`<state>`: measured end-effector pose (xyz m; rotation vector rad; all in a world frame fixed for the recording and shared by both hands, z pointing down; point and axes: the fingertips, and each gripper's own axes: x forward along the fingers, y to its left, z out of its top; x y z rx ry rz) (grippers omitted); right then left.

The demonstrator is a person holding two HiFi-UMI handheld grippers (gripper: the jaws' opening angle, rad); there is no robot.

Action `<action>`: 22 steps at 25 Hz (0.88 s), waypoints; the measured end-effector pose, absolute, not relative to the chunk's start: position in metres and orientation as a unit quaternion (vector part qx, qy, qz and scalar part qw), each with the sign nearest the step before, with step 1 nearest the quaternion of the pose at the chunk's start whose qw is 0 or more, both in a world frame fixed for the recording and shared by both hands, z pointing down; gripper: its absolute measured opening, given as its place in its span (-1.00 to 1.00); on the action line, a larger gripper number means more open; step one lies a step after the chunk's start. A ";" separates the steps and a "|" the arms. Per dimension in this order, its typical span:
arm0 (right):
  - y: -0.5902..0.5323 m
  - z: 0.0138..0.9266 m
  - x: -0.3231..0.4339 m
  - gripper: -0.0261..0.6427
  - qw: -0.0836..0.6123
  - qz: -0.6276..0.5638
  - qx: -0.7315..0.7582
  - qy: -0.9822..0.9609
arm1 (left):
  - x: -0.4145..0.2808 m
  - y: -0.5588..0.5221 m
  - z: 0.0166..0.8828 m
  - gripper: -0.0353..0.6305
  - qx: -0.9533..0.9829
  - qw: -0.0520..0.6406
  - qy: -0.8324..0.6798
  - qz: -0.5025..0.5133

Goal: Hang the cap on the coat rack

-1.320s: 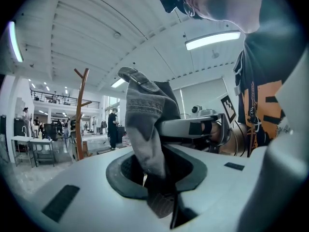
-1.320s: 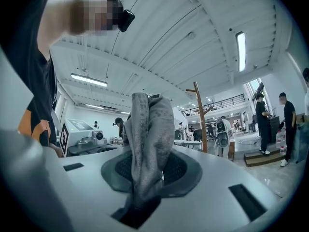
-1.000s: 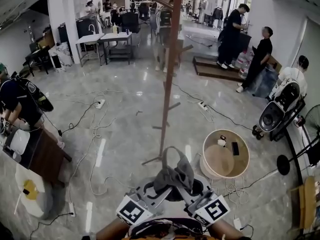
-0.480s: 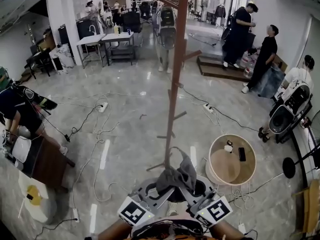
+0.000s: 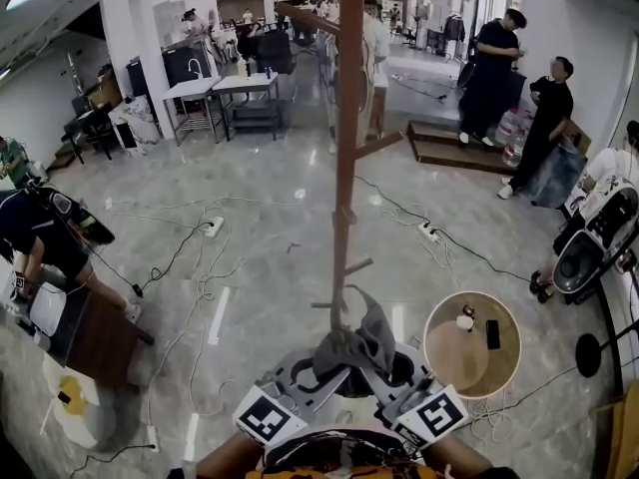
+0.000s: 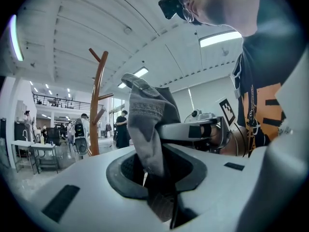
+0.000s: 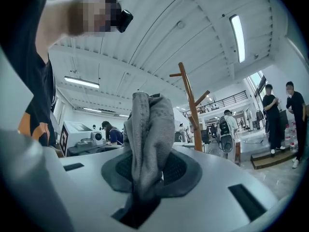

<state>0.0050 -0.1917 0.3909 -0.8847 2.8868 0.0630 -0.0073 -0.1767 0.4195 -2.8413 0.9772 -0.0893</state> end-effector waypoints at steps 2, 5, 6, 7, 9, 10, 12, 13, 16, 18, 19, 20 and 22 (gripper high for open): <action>-0.210 0.388 0.007 -0.62 0.066 0.025 -0.286 0.956 | -0.005 -0.195 0.419 -0.59 -0.940 0.071 0.332 -0.030; -0.236 0.388 0.009 -0.62 0.062 0.028 -0.278 0.958 | -0.003 -0.220 0.417 -0.59 -0.937 0.068 0.342 -0.027; -0.244 0.388 0.009 -0.62 0.061 0.028 -0.277 0.959 | -0.003 -0.228 0.416 -0.59 -0.936 0.067 0.344 -0.027; -0.251 0.387 0.009 -0.62 0.061 0.027 -0.276 0.959 | -0.003 -0.234 0.416 -0.59 -0.936 0.065 0.344 -0.027; -0.262 0.387 0.007 -0.62 0.061 0.026 -0.276 0.959 | -0.005 -0.246 0.414 -0.59 -0.937 0.061 0.344 -0.025; -0.267 0.387 0.006 -0.62 0.060 0.026 -0.278 0.958 | -0.007 -0.252 0.414 -0.59 -0.937 0.059 0.343 -0.024; -0.278 0.388 0.002 -0.62 0.059 0.026 -0.282 0.957 | -0.010 -0.263 0.415 -0.59 -0.938 0.056 0.341 -0.021; -0.284 0.388 0.000 -0.62 0.058 0.026 -0.284 0.957 | -0.012 -0.268 0.415 -0.59 -0.939 0.054 0.339 -0.020; -0.298 0.389 -0.005 -0.62 0.056 0.024 -0.288 0.956 | -0.018 -0.283 0.415 -0.59 -0.941 0.055 0.333 -0.019; -0.307 0.388 -0.008 -0.62 0.056 0.026 -0.291 0.955 | -0.021 -0.292 0.415 -0.59 -0.942 0.052 0.331 -0.017; -0.312 0.387 -0.009 -0.62 0.056 0.027 -0.294 0.954 | -0.023 -0.297 0.415 -0.59 -0.942 0.050 0.330 -0.016; -0.317 0.387 -0.011 -0.62 0.055 0.028 -0.296 0.953 | -0.024 -0.302 0.415 -0.59 -0.943 0.047 0.328 -0.013; -0.326 0.389 -0.013 -0.62 0.051 0.029 -0.302 0.951 | -0.027 -0.312 0.418 -0.59 -0.946 0.042 0.322 -0.011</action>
